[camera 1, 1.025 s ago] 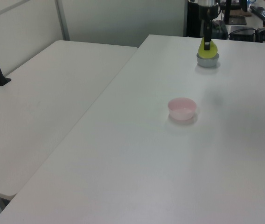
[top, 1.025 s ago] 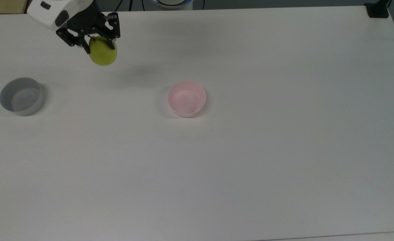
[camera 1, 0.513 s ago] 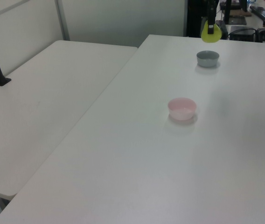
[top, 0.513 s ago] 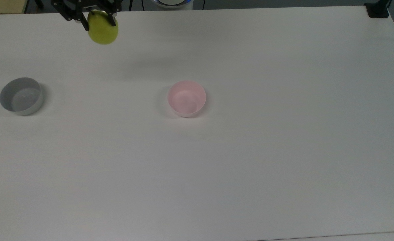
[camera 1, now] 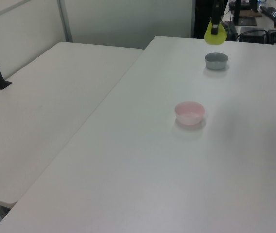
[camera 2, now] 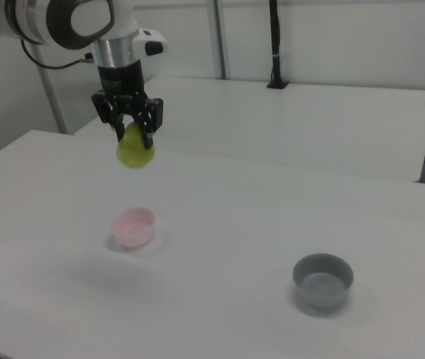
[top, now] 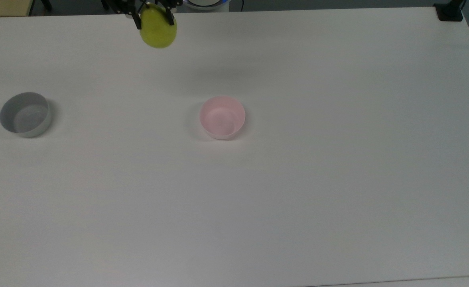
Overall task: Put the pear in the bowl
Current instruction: 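Carry the pear over to the pink bowl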
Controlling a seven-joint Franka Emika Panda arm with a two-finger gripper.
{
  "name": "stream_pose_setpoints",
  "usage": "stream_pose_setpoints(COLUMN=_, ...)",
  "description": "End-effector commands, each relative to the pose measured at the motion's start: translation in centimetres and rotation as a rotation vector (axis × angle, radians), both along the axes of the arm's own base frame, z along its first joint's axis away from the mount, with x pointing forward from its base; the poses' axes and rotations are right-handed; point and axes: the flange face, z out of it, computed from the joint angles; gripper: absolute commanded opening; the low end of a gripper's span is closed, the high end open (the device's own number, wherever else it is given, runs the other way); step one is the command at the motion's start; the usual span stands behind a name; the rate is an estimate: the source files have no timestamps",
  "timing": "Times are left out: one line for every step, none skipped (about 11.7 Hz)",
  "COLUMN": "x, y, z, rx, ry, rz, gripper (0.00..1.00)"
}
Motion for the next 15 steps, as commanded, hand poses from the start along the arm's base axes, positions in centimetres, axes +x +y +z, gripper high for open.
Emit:
stream_pose_setpoints(x=-0.5, y=2.5, z=-3.4, rx=0.026, ry=-0.032, rz=-0.038, gripper=0.21)
stream_pose_setpoints(x=-0.4, y=3.6, z=-4.9, rx=0.026, ry=-0.014, rz=-0.019, gripper=0.21)
stream_pose_setpoints(x=0.1, y=5.1, z=-5.9, rx=0.023, ry=-0.008, rz=0.001, gripper=0.21)
stream_pose_setpoints(x=0.5, y=6.2, z=-7.1, rx=0.020, ry=-0.013, rz=-0.007, gripper=0.21)
stream_pose_setpoints(x=0.6, y=7.9, z=-8.5, rx=0.020, ry=-0.024, rz=-0.004, gripper=0.21)
stream_pose_setpoints(x=1.0, y=9.2, z=-10.2, rx=0.018, ry=-0.038, rz=-0.004, gripper=0.21)
stream_pose_setpoints(x=1.6, y=10.5, z=-12.3, rx=0.013, ry=-0.038, rz=-0.012, gripper=0.21)
stream_pose_setpoints(x=2.2, y=11.7, z=-14.1, rx=0.006, ry=-0.034, rz=-0.013, gripper=0.21)
stream_pose_setpoints(x=2.7, y=12.3, z=-15.4, rx=0.000, ry=-0.027, rz=-0.006, gripper=0.21)
stream_pose_setpoints(x=3.3, y=12.6, z=-16.7, rx=-0.006, ry=-0.030, rz=-0.005, gripper=0.21)
stream_pose_setpoints(x=3.8, y=13.1, z=-17.6, rx=-0.009, ry=-0.041, rz=0.000, gripper=0.21)
stream_pose_setpoints(x=4.0, y=13.4, z=-18.6, rx=-0.014, ry=-0.035, rz=0.004, gripper=0.21)
stream_pose_setpoints(x=4.2, y=13.5, z=-19.7, rx=-0.021, ry=-0.020, rz=0.005, gripper=0.21)
stream_pose_setpoints(x=4.5, y=13.5, z=-20.4, rx=-0.026, ry=-0.026, rz=0.005, gripper=0.21)
stream_pose_setpoints(x=4.8, y=13.5, z=-21.4, rx=-0.031, ry=-0.024, rz=0.005, gripper=0.21)
